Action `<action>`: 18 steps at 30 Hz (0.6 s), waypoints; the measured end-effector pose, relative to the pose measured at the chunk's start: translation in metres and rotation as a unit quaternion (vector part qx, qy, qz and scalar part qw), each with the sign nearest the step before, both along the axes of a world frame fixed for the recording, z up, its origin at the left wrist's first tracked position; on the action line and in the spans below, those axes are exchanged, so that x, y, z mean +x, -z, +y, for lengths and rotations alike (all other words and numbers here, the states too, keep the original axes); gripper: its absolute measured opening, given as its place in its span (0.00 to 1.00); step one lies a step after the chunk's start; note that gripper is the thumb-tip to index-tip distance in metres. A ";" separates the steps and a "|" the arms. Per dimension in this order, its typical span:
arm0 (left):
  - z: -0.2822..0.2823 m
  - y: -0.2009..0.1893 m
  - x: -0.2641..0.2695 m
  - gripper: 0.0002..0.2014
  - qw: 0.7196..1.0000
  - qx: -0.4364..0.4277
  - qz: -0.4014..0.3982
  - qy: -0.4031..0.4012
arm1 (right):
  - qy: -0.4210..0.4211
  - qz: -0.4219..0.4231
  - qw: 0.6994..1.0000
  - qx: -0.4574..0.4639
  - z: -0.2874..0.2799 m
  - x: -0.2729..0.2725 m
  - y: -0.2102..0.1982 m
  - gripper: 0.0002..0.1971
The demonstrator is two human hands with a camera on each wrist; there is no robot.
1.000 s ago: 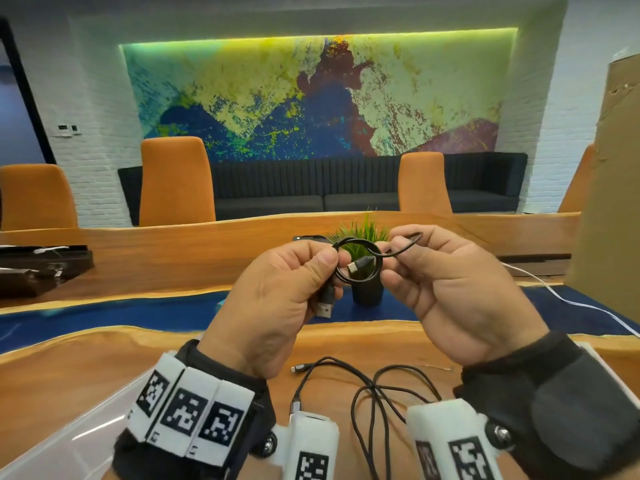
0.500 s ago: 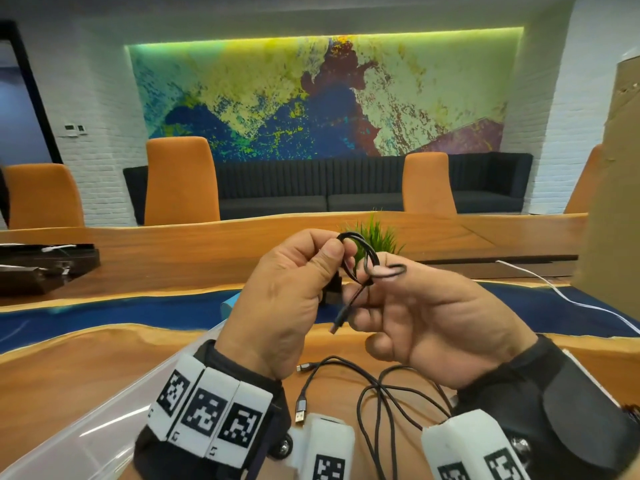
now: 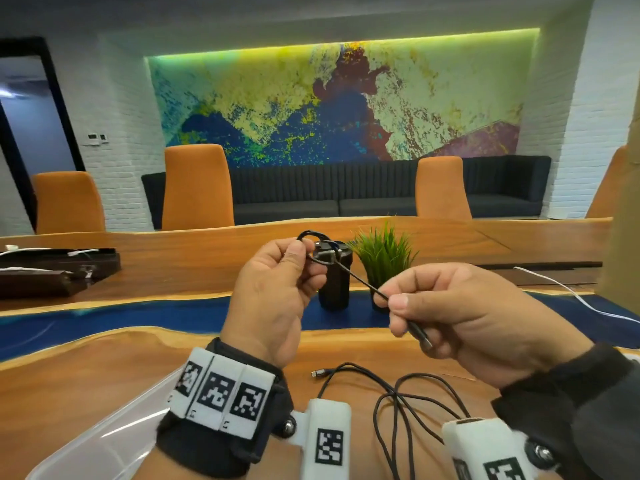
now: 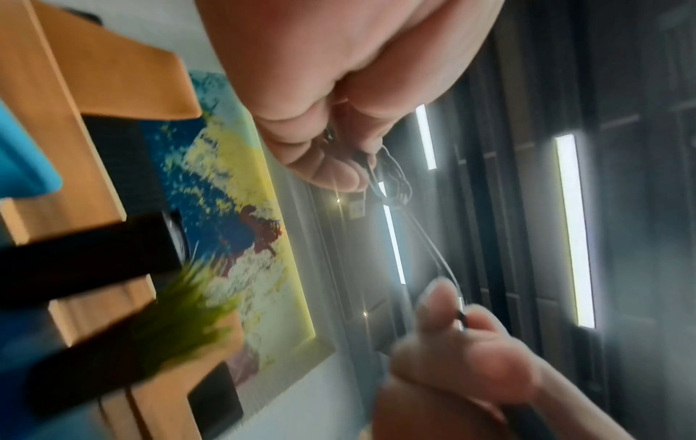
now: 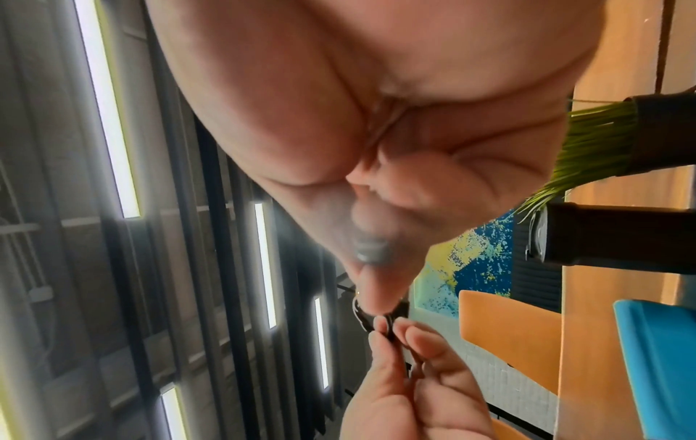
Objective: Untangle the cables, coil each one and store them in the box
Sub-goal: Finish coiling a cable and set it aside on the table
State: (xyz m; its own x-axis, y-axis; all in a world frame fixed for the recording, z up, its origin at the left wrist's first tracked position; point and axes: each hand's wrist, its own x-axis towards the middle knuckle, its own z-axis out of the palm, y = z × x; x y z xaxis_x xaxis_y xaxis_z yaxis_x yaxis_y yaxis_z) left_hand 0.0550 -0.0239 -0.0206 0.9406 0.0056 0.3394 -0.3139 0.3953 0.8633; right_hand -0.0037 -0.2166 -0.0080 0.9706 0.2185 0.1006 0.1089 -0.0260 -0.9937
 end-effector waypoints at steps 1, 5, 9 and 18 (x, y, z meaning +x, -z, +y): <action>-0.003 0.001 -0.001 0.11 1.000 -0.010 0.007 0.008 | 0.001 -0.004 1.000 -0.013 0.002 -0.001 0.000 0.05; -0.010 0.007 -0.003 0.11 0.999 -0.005 0.026 0.046 | 0.043 -0.059 0.993 -0.096 0.015 -0.002 0.002 0.03; -0.010 0.006 -0.006 0.11 0.998 0.028 0.014 0.061 | 0.076 -0.118 0.978 -0.155 0.018 0.000 0.007 0.02; -0.009 0.003 -0.014 0.17 0.974 0.201 -0.009 0.107 | 0.189 -0.224 0.944 -0.153 0.014 0.009 0.013 0.03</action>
State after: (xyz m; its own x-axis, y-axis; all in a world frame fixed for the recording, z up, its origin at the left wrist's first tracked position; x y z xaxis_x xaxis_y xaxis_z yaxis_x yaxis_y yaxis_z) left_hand 0.0413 -0.0330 -0.0238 0.8999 -0.3257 0.2901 -0.2778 0.0847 0.9569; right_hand 0.0057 -0.2025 -0.0208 0.8596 -0.0498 0.5086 0.4425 -0.4253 -0.7895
